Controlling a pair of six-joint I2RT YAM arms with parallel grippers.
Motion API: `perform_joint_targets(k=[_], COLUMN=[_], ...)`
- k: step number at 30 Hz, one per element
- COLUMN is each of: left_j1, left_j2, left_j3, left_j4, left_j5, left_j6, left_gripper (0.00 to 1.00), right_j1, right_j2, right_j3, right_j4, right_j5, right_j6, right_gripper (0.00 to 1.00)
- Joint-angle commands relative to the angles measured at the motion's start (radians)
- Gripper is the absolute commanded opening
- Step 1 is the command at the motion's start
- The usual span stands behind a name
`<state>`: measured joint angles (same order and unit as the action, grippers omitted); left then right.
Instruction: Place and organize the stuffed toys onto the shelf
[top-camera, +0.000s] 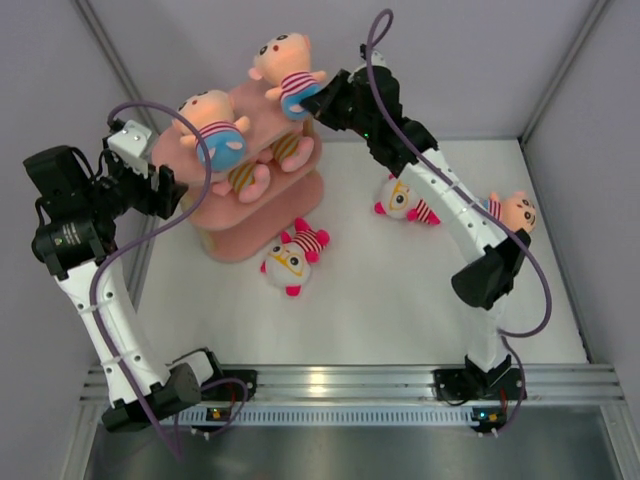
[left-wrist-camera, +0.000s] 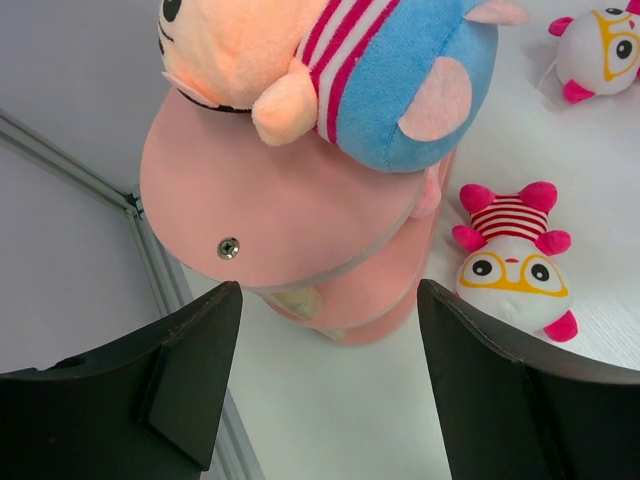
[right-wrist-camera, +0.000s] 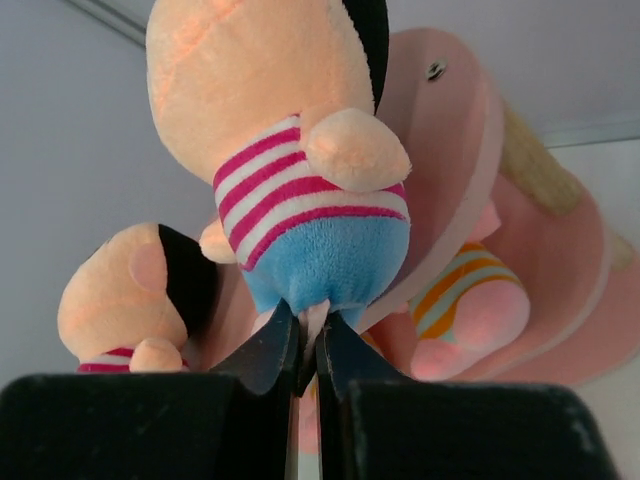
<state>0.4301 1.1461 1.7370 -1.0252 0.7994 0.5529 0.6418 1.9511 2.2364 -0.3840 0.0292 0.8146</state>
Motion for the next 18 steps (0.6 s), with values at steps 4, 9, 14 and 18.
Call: perform_joint_targets(k=[4,9,14,18], left_j1=[-0.001,-0.001,-0.002,-0.001], left_j2=[-0.002,-0.029,-0.032,-0.032], left_j3=[0.009,0.010,0.015,0.006], left_j4=[0.022,0.022,0.020,0.022], left_j5=[0.052,0.066,0.090,0.113], left_j6=[-0.018,-0.015,-0.013,-0.015], left_gripper=[0.77,0.77,0.77,0.77], right_j1=[0.070,0.088,0.102,0.119], right_j2=[0.064,0.126,0.132,0.146], right_j3=[0.170,0.209,0.209,0.210], right_j4=[0.043,0.028,0.007,0.016], right_j5=[0.023,-0.012,-0.023,-0.052], right_j6=[0.098,0.115,0.109,0.106], right_gripper=[0.00,0.00,0.00,0.00])
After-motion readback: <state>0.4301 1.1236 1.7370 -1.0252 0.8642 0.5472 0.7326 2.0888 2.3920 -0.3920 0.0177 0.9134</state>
